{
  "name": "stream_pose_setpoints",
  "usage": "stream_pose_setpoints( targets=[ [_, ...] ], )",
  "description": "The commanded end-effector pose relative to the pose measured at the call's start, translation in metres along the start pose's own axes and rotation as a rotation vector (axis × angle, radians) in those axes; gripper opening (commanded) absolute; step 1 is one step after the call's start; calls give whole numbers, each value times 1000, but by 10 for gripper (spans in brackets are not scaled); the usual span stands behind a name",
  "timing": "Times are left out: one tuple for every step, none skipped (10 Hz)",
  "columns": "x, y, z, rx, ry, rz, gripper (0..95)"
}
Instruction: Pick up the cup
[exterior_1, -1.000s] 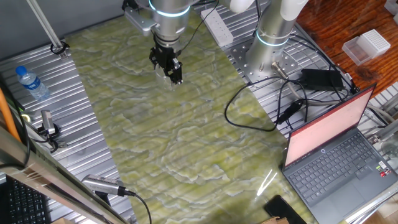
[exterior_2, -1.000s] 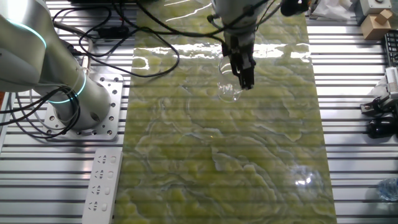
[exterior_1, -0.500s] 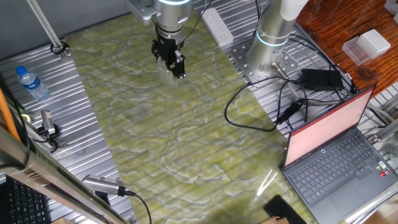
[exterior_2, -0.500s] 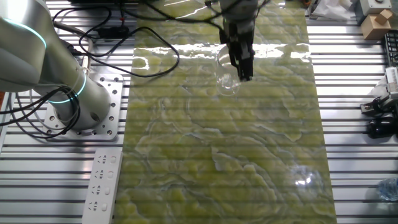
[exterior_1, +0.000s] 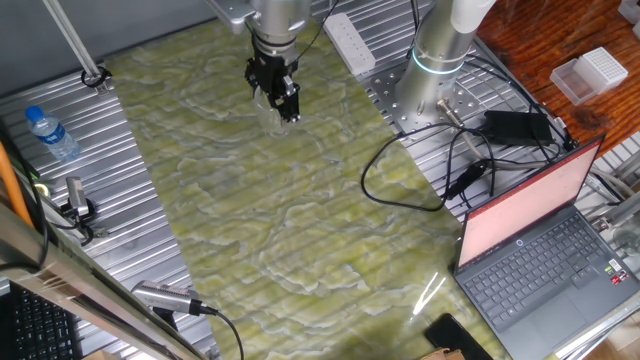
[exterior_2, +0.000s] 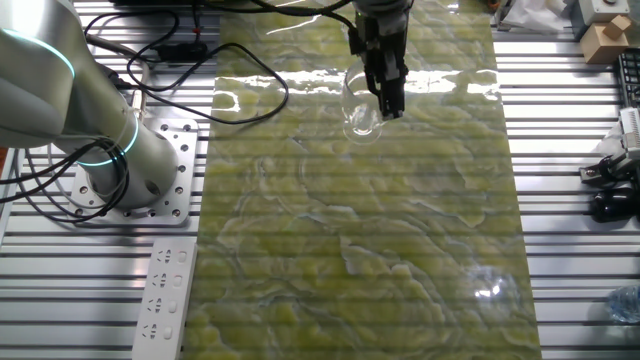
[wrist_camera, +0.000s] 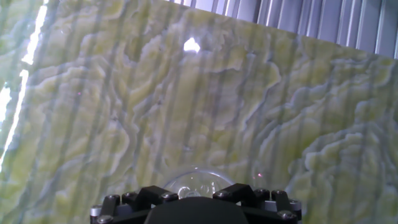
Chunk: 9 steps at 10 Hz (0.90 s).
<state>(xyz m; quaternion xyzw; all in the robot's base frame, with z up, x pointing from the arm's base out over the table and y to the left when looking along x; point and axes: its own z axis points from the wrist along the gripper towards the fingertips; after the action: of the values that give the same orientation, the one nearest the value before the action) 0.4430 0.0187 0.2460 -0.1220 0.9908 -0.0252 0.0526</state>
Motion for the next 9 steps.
stream_pose_setpoints(
  targets=[
    [2, 1, -5, 0, 5, 6, 760],
    [2, 2, -8, 0, 5, 9, 760],
    [4, 2, -12, -1, 5, 15, 760],
    [5, 1, -14, 0, 5, 15, 760],
    [7, 0, -17, -1, 3, 13, 760],
    [9, 0, -20, 0, 5, 12, 760],
    [10, -1, -23, -1, 4, 11, 760],
    [11, 0, -24, 1, 5, 10, 760],
    [11, 1, -27, 0, 4, 12, 760]
  ],
)
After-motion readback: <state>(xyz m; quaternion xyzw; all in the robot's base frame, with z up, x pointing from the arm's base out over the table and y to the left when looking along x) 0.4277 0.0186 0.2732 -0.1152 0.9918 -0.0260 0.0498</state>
